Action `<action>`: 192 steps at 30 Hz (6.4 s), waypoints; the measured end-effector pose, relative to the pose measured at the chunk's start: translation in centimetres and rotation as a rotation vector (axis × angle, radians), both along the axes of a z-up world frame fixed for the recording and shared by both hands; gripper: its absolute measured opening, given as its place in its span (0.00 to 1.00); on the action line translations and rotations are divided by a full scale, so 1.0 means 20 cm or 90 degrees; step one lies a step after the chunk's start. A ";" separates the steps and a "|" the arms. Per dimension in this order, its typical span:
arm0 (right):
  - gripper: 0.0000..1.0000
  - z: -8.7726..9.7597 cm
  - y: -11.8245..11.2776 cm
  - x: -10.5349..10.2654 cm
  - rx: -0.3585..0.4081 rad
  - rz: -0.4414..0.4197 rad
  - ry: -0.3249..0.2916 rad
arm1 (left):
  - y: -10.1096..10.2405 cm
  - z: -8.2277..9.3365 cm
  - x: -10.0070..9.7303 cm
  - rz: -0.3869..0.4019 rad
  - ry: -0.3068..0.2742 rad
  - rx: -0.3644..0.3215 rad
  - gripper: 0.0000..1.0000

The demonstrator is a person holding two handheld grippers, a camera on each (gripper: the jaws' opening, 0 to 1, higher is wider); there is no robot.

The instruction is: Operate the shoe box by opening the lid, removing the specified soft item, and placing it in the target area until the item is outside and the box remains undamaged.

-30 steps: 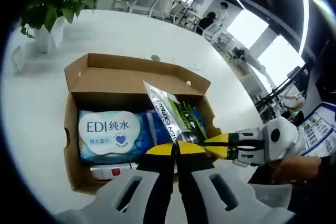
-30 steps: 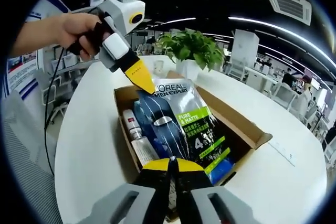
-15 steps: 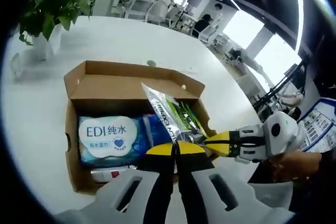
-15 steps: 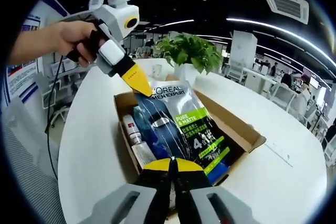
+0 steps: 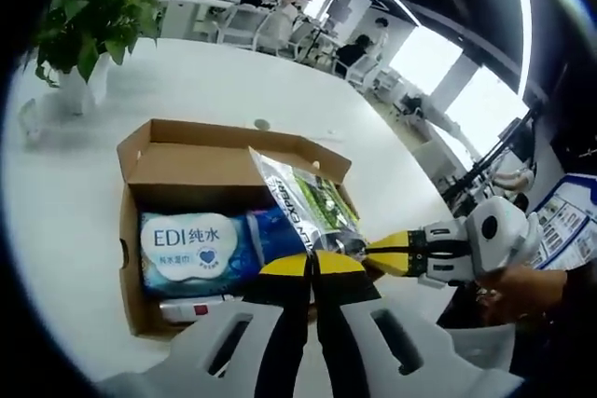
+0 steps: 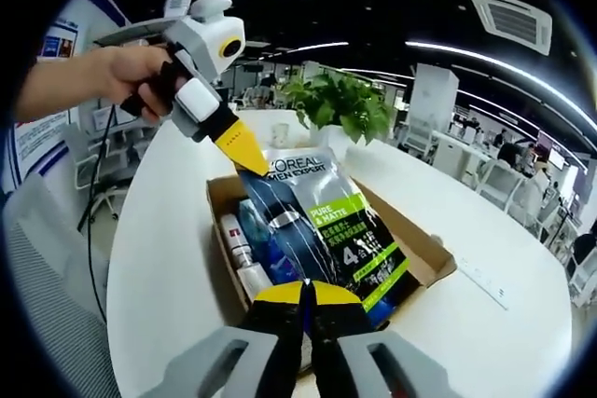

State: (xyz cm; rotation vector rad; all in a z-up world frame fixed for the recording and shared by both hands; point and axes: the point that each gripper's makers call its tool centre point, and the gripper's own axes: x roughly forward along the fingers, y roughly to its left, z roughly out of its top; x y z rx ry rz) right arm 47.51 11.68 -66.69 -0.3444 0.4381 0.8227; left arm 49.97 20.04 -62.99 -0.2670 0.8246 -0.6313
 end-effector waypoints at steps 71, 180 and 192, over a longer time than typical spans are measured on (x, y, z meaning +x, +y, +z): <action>0.00 -0.14 -0.67 -0.10 -0.017 -0.147 -0.002 | -0.69 -0.10 -0.16 -0.144 -0.002 0.010 0.00; 0.02 -0.54 -0.70 -0.15 -0.013 -0.165 0.074 | -0.74 -0.23 -0.07 -0.186 -0.072 0.118 0.24; 0.36 -0.52 -0.80 -0.19 -0.020 -0.221 0.070 | -0.64 -0.19 -0.05 -0.177 -0.102 0.124 0.31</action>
